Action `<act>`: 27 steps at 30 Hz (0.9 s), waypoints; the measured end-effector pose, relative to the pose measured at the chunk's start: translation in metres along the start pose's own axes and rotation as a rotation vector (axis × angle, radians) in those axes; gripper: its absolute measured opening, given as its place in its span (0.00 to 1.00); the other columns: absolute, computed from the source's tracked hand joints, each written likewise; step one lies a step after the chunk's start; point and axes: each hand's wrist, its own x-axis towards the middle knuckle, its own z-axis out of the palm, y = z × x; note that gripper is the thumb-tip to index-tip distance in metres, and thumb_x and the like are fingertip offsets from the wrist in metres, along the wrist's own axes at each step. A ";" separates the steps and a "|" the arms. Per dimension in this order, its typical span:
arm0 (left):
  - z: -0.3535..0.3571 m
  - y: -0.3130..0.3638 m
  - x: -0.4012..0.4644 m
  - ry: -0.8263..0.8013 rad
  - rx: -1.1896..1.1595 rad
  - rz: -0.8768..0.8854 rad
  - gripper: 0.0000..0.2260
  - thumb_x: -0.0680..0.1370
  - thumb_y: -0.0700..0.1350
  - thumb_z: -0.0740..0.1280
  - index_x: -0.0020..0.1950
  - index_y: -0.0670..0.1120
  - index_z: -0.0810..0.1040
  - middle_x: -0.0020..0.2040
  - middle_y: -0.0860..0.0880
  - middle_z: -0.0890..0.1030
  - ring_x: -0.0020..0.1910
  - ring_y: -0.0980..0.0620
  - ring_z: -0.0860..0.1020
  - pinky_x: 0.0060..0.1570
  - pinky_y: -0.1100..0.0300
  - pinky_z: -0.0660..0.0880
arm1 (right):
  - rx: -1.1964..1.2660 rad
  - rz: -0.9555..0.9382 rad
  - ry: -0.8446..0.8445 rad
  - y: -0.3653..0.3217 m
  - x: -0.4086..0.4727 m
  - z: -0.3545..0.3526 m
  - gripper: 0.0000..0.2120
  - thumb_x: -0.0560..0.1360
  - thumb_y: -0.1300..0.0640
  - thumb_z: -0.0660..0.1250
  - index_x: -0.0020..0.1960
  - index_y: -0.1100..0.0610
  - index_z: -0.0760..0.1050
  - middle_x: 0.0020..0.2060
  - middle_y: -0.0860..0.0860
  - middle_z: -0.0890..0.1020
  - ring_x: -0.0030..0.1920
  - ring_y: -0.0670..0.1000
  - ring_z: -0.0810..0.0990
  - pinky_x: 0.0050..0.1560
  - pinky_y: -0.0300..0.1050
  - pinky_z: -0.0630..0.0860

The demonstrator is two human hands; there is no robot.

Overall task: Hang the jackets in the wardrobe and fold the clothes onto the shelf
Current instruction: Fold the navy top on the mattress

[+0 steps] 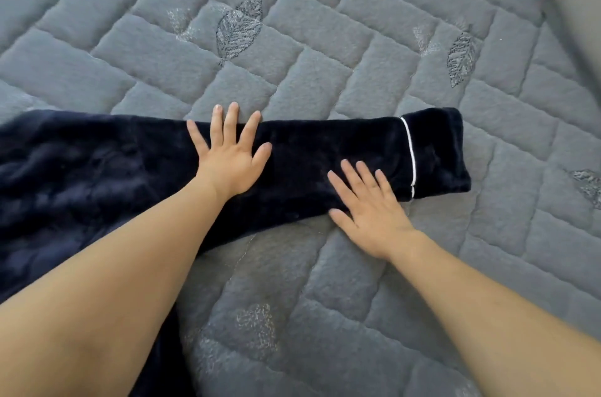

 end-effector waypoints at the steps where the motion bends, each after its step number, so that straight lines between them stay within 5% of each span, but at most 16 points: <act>1: -0.005 -0.004 0.001 -0.058 -0.069 0.022 0.31 0.78 0.69 0.42 0.79 0.63 0.42 0.80 0.52 0.37 0.77 0.51 0.29 0.65 0.39 0.21 | -0.050 0.065 -0.057 0.006 -0.002 0.003 0.32 0.81 0.37 0.43 0.76 0.44 0.29 0.75 0.48 0.29 0.76 0.53 0.29 0.75 0.54 0.31; 3: -0.016 -0.021 -0.011 -0.091 -0.174 0.072 0.31 0.79 0.68 0.46 0.79 0.62 0.42 0.81 0.53 0.38 0.77 0.52 0.31 0.70 0.42 0.24 | -0.087 0.145 -0.100 0.007 -0.005 0.000 0.33 0.81 0.37 0.44 0.75 0.45 0.27 0.73 0.49 0.26 0.76 0.55 0.28 0.76 0.56 0.32; 6: -0.018 -0.055 -0.060 0.115 -0.171 0.071 0.29 0.82 0.60 0.53 0.81 0.56 0.47 0.81 0.49 0.43 0.79 0.48 0.39 0.74 0.41 0.34 | -0.140 0.068 -0.018 -0.028 -0.008 -0.009 0.35 0.81 0.48 0.52 0.80 0.53 0.35 0.78 0.53 0.33 0.78 0.57 0.35 0.77 0.60 0.38; 11: -0.013 -0.156 -0.166 0.093 -0.087 -0.201 0.29 0.83 0.59 0.52 0.82 0.53 0.46 0.81 0.46 0.45 0.79 0.45 0.41 0.74 0.36 0.38 | 0.003 -0.063 -0.086 -0.163 0.002 -0.013 0.35 0.82 0.42 0.48 0.80 0.59 0.39 0.79 0.56 0.37 0.78 0.56 0.37 0.77 0.60 0.39; 15: -0.025 -0.261 -0.220 0.043 -0.122 -0.409 0.29 0.83 0.59 0.50 0.82 0.53 0.47 0.81 0.46 0.44 0.79 0.44 0.41 0.75 0.37 0.40 | 0.009 -0.243 0.060 -0.279 0.037 -0.019 0.32 0.83 0.45 0.48 0.80 0.60 0.43 0.79 0.56 0.40 0.79 0.56 0.41 0.77 0.58 0.41; 22: -0.048 -0.417 -0.279 0.004 -0.383 -0.787 0.27 0.84 0.56 0.52 0.81 0.51 0.50 0.81 0.45 0.48 0.79 0.43 0.46 0.77 0.45 0.46 | 0.012 -0.494 0.086 -0.511 0.085 -0.009 0.34 0.82 0.42 0.50 0.80 0.54 0.38 0.79 0.53 0.37 0.79 0.54 0.37 0.76 0.59 0.35; 27: -0.059 -0.495 -0.312 0.385 -0.638 -1.059 0.27 0.80 0.52 0.62 0.79 0.53 0.58 0.79 0.47 0.54 0.74 0.42 0.57 0.69 0.48 0.59 | -0.012 -0.529 0.150 -0.630 0.123 0.008 0.32 0.81 0.39 0.45 0.79 0.47 0.37 0.79 0.52 0.37 0.78 0.55 0.36 0.74 0.63 0.33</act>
